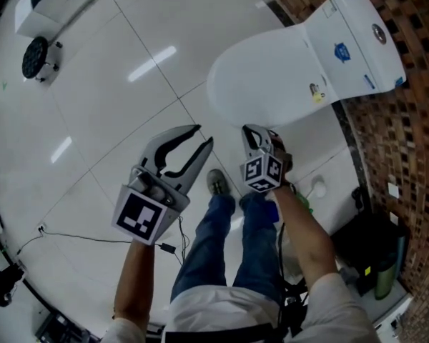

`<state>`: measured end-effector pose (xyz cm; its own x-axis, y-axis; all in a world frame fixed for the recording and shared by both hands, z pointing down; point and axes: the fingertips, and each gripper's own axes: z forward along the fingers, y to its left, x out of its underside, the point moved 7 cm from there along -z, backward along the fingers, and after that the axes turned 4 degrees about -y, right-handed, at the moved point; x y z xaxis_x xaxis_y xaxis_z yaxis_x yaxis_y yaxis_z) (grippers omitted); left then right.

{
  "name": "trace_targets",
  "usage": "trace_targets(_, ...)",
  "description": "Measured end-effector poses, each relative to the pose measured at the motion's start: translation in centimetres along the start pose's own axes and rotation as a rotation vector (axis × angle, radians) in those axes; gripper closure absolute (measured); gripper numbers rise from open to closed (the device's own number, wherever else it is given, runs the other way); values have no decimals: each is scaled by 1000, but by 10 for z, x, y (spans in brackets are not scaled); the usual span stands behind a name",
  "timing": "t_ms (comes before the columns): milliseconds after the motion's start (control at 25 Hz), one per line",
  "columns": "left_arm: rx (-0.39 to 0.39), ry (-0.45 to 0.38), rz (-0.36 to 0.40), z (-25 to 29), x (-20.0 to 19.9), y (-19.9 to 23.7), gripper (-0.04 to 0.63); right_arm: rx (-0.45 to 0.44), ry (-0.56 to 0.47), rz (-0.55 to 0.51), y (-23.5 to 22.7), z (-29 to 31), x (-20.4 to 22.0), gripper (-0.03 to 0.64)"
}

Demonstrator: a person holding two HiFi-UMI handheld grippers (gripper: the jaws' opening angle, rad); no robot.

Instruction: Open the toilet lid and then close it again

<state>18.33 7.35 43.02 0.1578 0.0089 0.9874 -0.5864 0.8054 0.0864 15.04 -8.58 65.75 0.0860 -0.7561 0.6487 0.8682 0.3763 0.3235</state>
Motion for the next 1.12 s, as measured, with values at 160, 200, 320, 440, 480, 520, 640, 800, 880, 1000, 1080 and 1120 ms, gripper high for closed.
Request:
trace_targets(160, 26, 7, 18, 4, -11, -6, 500, 130, -114, 127, -41, -63, -21, 608)
trace_targets(200, 35, 5, 26, 4, -16, -9, 500, 152, -175, 141, -53, -84, -30, 608)
trace_targets(320, 74, 9, 64, 7, -37, -23, 500, 172, -371, 225, -89, -161, -61, 608)
trace_targets(440, 113, 17, 90, 10, -65, -42, 500, 156, -475, 323, -113, -235, -87, 608)
trace_targets(480, 125, 17, 98, 11, -75, -50, 500, 153, -486, 344, -119, -258, -92, 608)
trace_targets(520, 137, 14, 105, 12, -85, -58, 500, 155, -492, 359, -124, -278, -96, 608)
trace_targets(640, 174, -14, 116, 19, -114, -81, 500, 193, -495, 397, -136, -327, -99, 608)
trace_targets(800, 206, -29, 126, 17, -145, -110, 500, 219, -479, 479, -132, -370, -95, 609)
trace_targets(880, 213, -13, 119, 13, -154, -121, 500, 226, -477, 499, -126, -383, -93, 607)
trace_targets(1000, 224, -33, 128, 17, -164, -129, 500, 242, -485, 470, -130, -395, -96, 609)
trace_targets(1080, 238, -48, 150, 15, -166, -133, 500, 246, -501, 454, -127, -399, -101, 608)
trace_targets(1120, 245, -47, 155, 12, -166, -135, 500, 245, -503, 452, -124, -401, -102, 607)
